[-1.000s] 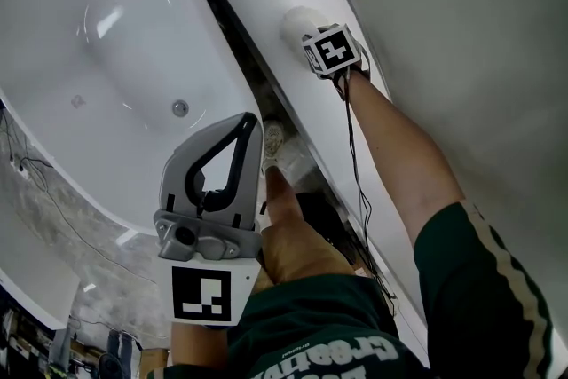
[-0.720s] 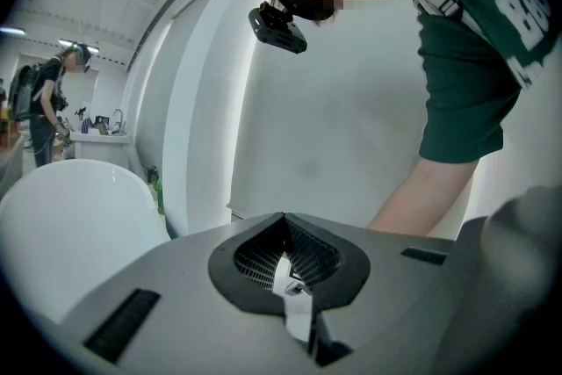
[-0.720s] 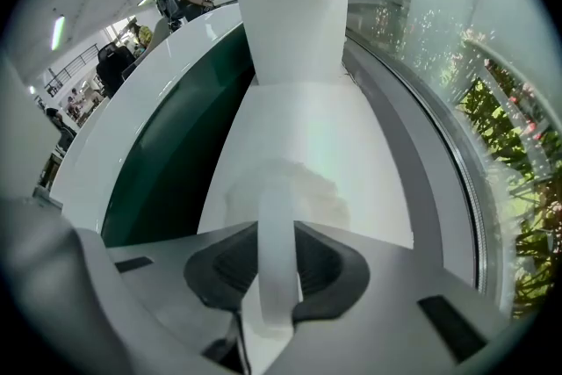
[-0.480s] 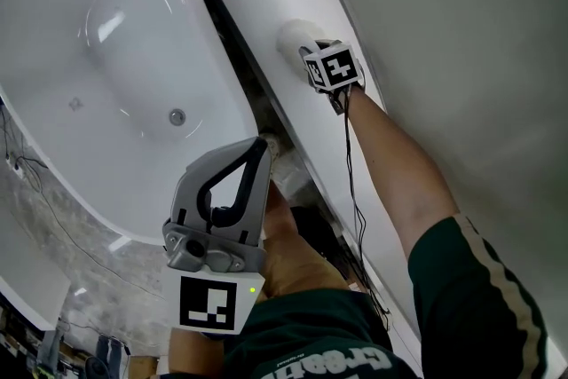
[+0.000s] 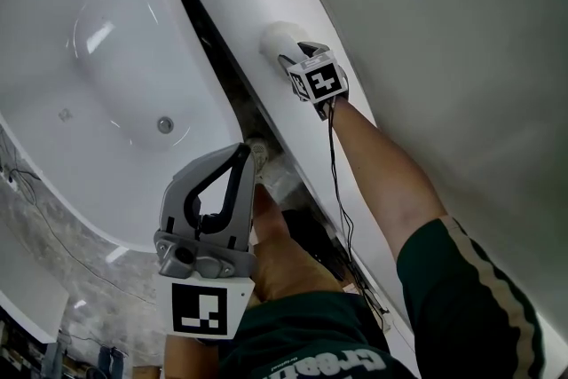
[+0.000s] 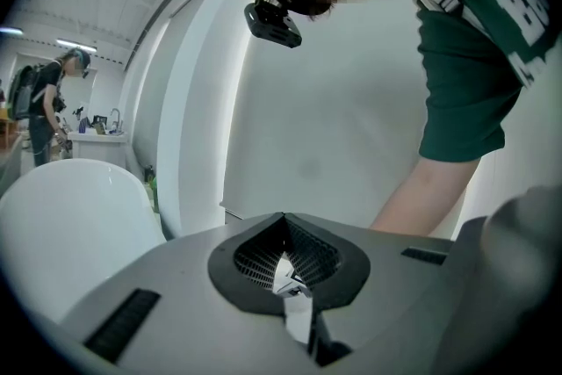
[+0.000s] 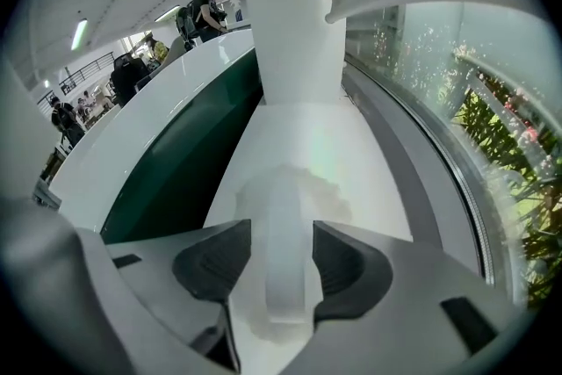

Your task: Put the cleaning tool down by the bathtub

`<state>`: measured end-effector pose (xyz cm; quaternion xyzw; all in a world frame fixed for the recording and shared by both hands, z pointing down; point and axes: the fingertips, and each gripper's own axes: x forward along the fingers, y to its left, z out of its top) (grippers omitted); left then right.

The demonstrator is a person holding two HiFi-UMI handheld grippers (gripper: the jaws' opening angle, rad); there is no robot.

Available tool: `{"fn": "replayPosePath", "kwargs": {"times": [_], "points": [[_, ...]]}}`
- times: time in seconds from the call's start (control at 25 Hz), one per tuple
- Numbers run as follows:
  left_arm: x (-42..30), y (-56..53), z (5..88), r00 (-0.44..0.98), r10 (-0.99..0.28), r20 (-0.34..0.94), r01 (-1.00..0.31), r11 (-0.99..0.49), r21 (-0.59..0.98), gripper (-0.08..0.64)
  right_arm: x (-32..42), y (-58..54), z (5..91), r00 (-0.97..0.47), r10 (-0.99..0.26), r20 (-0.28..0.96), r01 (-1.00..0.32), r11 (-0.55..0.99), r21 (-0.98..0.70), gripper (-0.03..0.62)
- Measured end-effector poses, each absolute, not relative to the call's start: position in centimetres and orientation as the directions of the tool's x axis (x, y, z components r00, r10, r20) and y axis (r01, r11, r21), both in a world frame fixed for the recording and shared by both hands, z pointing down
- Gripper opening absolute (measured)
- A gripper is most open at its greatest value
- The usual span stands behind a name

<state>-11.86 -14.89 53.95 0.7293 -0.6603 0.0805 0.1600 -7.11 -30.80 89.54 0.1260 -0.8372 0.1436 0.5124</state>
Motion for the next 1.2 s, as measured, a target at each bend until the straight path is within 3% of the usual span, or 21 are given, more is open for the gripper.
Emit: {"fn": "replayPosePath", "kwargs": {"times": [0.68,0.96,1.2], "points": [[-9.5,-14.5,53.6,0.136,-0.936,0.324,-0.985,-0.093,0.144,0.003,-5.4,-31.1,87.5,-0.457,-0.083,0.885,-0.338,0.937,-0.087,0.221],[-9.2,-13.8,49.8,0.156,-0.928,0.339,-0.985,-0.119,0.127,0.002,-5.1,-29.1,82.3,-0.488,-0.100,0.867,-0.383,0.917,-0.109,0.221],[-9.9,-13.6,45.9,0.087,-0.954,0.286,-0.982,-0.034,0.184,0.002,-5.1,-28.2,76.3,-0.528,-0.160,0.834,-0.417,0.904,-0.090,0.221]]}}
